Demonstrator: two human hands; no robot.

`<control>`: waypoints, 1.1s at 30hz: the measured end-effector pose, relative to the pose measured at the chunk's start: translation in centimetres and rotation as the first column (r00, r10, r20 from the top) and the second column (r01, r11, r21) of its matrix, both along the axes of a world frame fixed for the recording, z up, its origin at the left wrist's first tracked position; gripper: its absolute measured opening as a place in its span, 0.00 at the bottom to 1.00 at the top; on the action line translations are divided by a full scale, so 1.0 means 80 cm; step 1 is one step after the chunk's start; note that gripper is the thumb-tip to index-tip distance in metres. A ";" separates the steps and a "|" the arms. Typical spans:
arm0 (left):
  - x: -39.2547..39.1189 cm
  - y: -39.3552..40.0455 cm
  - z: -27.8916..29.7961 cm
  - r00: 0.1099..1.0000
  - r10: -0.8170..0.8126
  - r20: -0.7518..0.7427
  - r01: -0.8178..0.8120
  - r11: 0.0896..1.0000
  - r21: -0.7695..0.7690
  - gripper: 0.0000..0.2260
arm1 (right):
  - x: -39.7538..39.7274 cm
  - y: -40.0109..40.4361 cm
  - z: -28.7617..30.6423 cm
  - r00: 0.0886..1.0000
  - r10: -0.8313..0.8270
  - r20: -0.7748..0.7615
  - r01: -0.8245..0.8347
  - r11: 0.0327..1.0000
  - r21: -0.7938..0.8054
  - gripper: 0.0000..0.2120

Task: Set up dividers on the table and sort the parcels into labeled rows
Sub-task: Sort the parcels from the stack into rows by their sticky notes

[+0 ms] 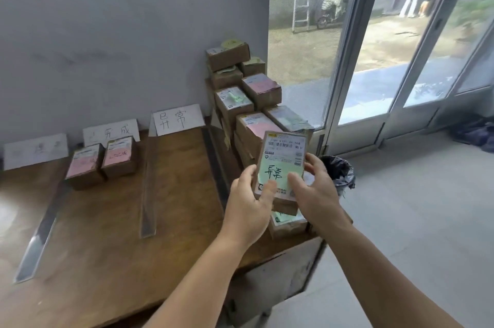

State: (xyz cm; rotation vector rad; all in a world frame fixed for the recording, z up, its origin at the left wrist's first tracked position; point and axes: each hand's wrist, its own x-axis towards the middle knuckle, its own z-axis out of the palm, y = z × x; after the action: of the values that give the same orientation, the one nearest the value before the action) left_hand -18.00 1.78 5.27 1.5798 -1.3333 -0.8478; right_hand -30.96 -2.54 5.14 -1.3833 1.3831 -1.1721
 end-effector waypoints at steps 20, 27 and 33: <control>-0.065 0.016 -0.072 0.951 0.217 -0.220 -0.116 0.910 0.397 0.21 | -0.114 -0.001 -0.123 0.853 0.014 -0.522 0.069 0.988 0.139 0.32; -0.082 0.000 -0.086 0.929 0.326 -0.173 -0.228 0.876 0.424 0.22 | -0.120 -0.033 -0.148 0.719 0.166 -0.675 -0.059 0.982 0.179 0.36; -0.084 -0.005 -0.092 0.913 0.372 -0.169 -0.263 0.851 0.455 0.23 | -0.123 -0.051 -0.155 0.594 0.229 -0.771 -0.205 0.970 0.131 0.29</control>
State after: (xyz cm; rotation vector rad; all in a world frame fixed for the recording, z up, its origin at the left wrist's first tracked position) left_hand -24.68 1.38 -2.09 1.8851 -0.6978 -1.1324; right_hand -40.83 -6.61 -7.22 -2.1149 1.7145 -0.3339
